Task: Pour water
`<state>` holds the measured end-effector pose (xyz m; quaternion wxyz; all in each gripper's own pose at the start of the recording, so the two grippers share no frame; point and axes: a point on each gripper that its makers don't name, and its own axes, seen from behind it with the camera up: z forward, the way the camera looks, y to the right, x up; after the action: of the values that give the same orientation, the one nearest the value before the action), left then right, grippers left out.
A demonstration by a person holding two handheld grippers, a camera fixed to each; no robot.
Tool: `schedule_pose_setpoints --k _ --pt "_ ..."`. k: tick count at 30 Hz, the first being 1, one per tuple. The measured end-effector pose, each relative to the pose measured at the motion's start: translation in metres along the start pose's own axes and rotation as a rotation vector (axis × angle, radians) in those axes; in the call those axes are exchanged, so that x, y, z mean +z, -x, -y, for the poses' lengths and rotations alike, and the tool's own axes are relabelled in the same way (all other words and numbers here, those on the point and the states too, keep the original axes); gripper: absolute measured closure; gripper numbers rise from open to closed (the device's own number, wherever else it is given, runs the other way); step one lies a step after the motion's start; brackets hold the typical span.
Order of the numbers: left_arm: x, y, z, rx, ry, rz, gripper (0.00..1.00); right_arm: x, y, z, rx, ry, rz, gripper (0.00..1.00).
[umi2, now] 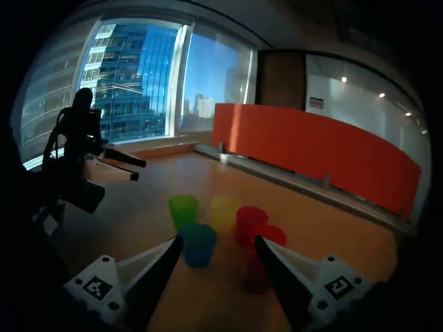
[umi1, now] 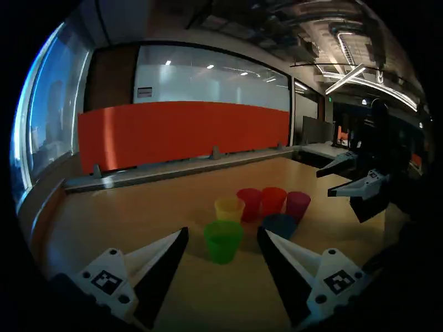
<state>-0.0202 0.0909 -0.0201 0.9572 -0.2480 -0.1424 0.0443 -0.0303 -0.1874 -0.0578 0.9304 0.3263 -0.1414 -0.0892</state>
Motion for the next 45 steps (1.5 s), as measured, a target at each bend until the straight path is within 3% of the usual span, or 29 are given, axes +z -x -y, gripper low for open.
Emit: schedule_pose_setpoints --k 9,18,27,36,45 --pt "-0.009 -0.025 0.017 0.004 -0.122 -0.104 0.08 -0.024 -0.037 -0.059 0.05 0.223 -0.163 0.0" --pt "-0.028 -0.045 0.028 -0.014 -0.219 -0.202 0.08 -0.044 -0.033 -0.101 0.055 0.408 -0.2 0.0" --pt "-0.047 -0.048 0.042 0.011 -0.337 -0.25 0.08 -0.074 -0.031 -0.129 0.088 0.576 -0.287 0.0" --pt "-0.06 -0.049 0.046 -0.014 -0.395 -0.288 0.09 -0.102 -0.026 -0.145 0.143 0.676 -0.354 0.0" --pt "-0.064 -0.039 0.053 -0.023 -0.441 -0.289 0.08 -0.106 -0.008 -0.141 0.159 0.705 -0.323 0.0"
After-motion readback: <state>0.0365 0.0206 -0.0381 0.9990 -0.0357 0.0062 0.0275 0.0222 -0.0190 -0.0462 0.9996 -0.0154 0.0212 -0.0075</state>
